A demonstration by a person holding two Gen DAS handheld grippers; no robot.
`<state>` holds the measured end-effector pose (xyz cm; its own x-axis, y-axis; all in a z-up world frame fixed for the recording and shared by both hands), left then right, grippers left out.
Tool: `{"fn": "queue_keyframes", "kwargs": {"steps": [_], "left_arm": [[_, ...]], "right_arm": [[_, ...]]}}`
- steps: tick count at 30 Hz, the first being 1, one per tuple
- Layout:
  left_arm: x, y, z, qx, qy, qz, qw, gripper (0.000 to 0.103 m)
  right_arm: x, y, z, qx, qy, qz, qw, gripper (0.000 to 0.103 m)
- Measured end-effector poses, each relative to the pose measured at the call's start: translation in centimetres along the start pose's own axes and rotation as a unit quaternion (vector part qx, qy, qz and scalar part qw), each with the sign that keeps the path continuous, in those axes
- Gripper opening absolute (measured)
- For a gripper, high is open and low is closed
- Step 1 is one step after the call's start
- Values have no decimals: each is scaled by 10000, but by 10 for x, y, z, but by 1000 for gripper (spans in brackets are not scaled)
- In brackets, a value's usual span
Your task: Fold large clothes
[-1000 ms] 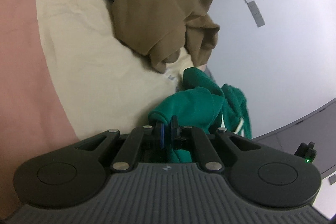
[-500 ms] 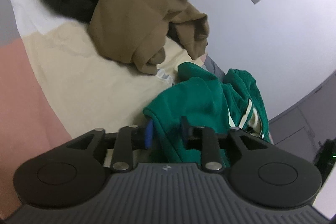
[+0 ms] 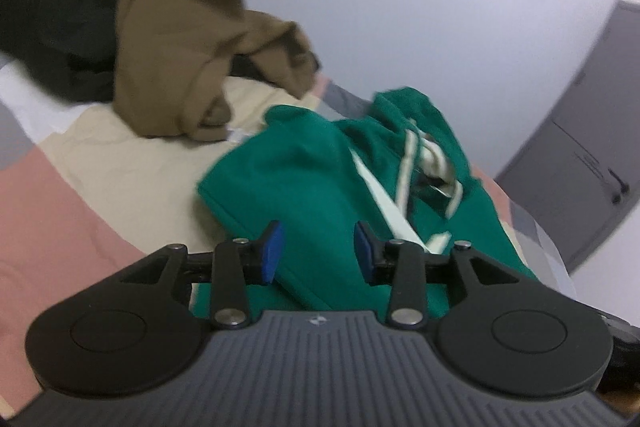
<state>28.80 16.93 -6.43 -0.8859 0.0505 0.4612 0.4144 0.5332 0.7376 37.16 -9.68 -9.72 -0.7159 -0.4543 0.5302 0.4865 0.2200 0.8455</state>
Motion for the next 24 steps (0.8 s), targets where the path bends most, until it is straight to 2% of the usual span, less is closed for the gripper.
{"fn": "queue_keyframes", "kwargs": {"steps": [5,11,18,24], "left_arm": [[2,-25,-31,-484,-219,243,9983,44],[-6,-51,-57,-930,-342,431,9941,44],[-31,-66,-61,-1168,-229,590,9911,44],[-56,-83,-52,-1385,83,857,9866,44]], "right_arm": [[35,-28,-8,-131,-94,30,9999,36],[48,-54,-16,-49,-369,51,9993,36],[32,-75,-25,-76,-468,194,9987,36],[20,-84,-32,-211,-592,282,9976,38]]}}
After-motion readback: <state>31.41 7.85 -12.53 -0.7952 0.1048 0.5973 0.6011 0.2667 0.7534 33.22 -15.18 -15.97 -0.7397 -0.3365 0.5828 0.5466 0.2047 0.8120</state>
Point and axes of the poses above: each gripper's, at about its wrist camera, not at the fingertips, and x roughly against the way its jaws point, z to its left, y to its top, the point moved 5 cm from there along -x, roughly the way its jaws point, and after that the axes turned 3 degrees about x, right-handed, at the moved point
